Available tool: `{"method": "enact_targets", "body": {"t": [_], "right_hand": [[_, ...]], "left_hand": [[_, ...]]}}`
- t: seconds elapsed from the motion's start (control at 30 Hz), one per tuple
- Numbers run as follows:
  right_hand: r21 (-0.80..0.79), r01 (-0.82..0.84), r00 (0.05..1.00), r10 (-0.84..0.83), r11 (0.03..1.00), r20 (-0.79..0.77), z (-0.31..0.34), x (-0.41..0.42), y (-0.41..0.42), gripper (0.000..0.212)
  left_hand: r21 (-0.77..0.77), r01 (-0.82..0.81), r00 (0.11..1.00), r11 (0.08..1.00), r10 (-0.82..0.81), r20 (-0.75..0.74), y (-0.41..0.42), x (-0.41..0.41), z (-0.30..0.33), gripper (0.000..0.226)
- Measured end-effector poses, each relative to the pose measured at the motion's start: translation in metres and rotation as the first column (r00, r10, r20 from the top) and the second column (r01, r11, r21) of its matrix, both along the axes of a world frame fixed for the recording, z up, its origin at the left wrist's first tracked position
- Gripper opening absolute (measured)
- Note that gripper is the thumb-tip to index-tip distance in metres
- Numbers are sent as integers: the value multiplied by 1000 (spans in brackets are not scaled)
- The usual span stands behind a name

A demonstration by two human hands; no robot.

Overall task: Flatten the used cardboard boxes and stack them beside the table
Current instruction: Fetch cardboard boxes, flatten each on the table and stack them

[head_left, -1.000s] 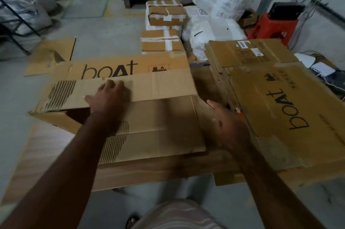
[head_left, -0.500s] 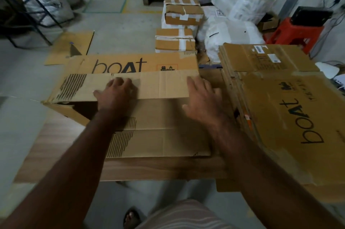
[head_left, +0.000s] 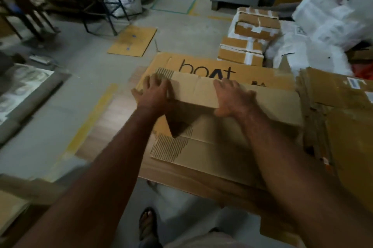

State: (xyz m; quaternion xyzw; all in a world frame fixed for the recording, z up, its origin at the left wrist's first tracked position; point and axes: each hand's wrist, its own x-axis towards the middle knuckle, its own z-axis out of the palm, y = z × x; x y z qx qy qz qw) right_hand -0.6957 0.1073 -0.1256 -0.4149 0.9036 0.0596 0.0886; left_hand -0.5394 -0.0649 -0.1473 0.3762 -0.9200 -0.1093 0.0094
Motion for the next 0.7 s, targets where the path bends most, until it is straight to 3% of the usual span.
{"method": "enact_targets", "body": {"t": [0.1, 0.23, 0.3, 0.4, 0.47, 0.5, 0.6, 0.7], "right_hand": [[11, 66, 997, -66, 998, 32, -1, 4, -5, 109], [-3, 124, 992, -124, 992, 25, -1, 14, -17, 107], [11, 157, 987, -158, 987, 23, 0, 16, -20, 108], [21, 189, 981, -189, 982, 40, -1, 17, -24, 111], [19, 198, 979, -199, 980, 53, -2, 19, -32, 114], [14, 202, 977, -203, 979, 59, -3, 22, -37, 116], [-16, 215, 975, -213, 977, 65, -12, 38, -58, 120], [-43, 214, 974, -209, 976, 92, -24, 59, -82, 118]], "left_hand": [[195, -100, 995, 976, 100, 8, -32, 23, 0, 111], [322, 98, 990, 942, -126, 69, -64, 47, -6, 136], [298, 151, 970, 943, -199, 138, -89, 69, -12, 136], [117, 151, 956, 982, -175, 236, -135, 101, -25, 134], [125, 143, 975, 982, -161, 152, -151, 108, -31, 123], [209, 115, 988, 971, -133, 74, -152, 107, -34, 111], [588, 55, 971, 807, 95, -221, -159, 100, -41, 65], [803, 42, 916, 595, 299, -269, -175, 100, -51, 63]]}}
